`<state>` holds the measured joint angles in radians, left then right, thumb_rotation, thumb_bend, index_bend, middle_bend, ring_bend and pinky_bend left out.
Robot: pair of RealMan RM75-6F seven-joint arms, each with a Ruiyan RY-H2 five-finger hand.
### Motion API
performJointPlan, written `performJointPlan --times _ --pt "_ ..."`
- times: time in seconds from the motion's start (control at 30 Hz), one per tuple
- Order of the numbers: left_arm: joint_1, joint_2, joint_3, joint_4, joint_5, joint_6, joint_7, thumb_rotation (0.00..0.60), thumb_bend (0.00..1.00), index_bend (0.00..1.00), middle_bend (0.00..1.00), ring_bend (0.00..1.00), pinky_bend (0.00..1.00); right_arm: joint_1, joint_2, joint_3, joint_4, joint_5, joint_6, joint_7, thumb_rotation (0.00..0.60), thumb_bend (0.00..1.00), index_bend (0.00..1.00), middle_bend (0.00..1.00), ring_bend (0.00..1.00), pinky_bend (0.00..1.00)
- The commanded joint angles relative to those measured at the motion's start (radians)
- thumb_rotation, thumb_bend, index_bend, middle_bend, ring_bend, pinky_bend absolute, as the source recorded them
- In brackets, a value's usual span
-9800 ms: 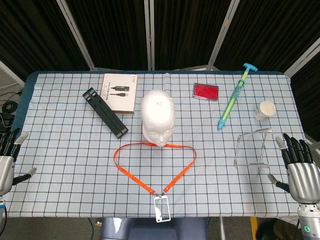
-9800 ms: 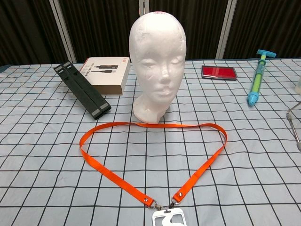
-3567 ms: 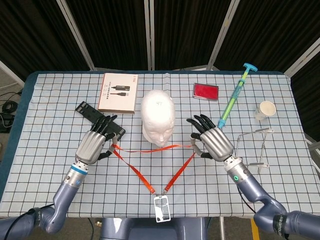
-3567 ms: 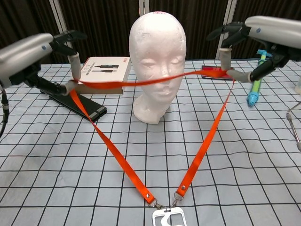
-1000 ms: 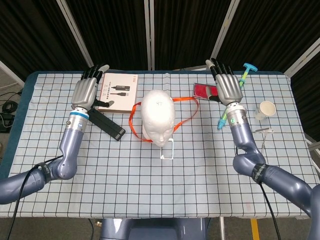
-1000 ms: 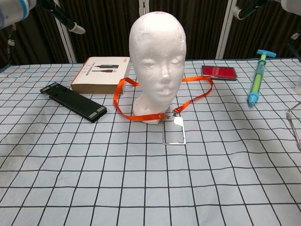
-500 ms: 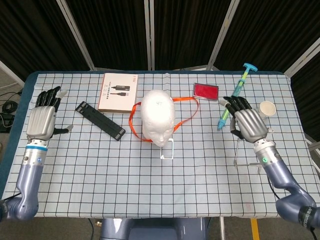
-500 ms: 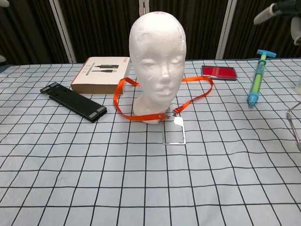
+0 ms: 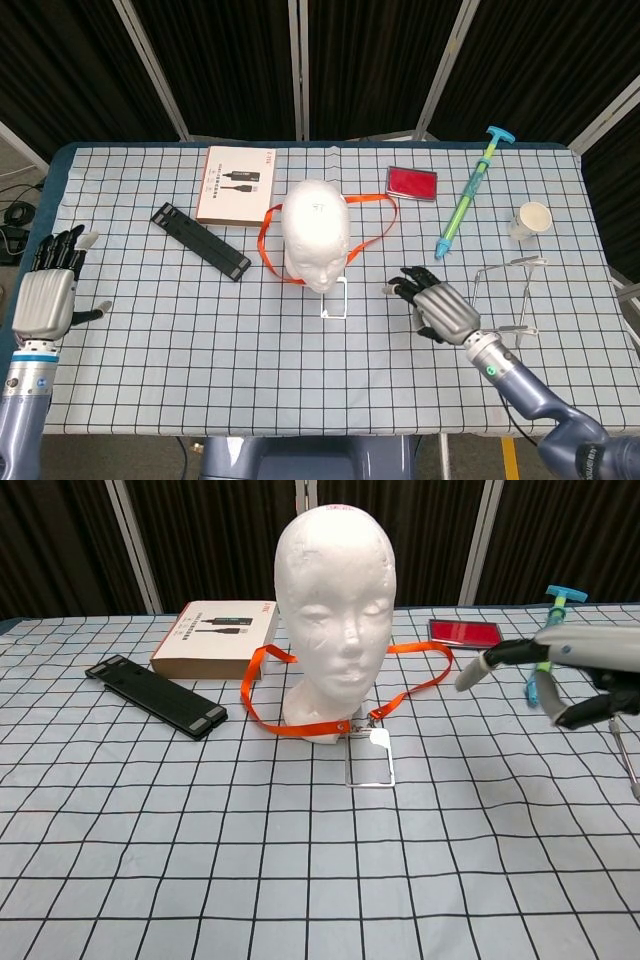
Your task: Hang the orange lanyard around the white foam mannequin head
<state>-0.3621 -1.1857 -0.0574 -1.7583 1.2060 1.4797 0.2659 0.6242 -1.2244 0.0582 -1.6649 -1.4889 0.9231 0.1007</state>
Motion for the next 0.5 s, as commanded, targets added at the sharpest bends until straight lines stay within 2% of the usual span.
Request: performJointPlan --times 0.03,0.2,0.5 --pt "0.009 0.000 0.001 0.006 0.008 0.002 -0.007 0.600 0.00 0.00 0.00 0.00 0.00 0.033 -0.071 0.017 0.006 0.046 -0.041 -0.063 0.600 1.00 0.23 0.15 0.06 0.00" --pt "0.020 0.000 -0.008 0.021 0.015 -0.006 -0.019 0.600 0.00 0.00 0.00 0.00 0.00 0.073 -0.174 0.046 0.023 0.133 -0.083 -0.166 0.600 1.00 0.21 0.15 0.06 0.00" --pt "0.029 0.004 -0.032 0.045 0.006 -0.035 -0.046 0.600 0.00 0.00 0.00 0.00 0.00 0.109 -0.310 0.060 0.088 0.267 -0.112 -0.286 0.600 1.00 0.21 0.15 0.06 0.00"
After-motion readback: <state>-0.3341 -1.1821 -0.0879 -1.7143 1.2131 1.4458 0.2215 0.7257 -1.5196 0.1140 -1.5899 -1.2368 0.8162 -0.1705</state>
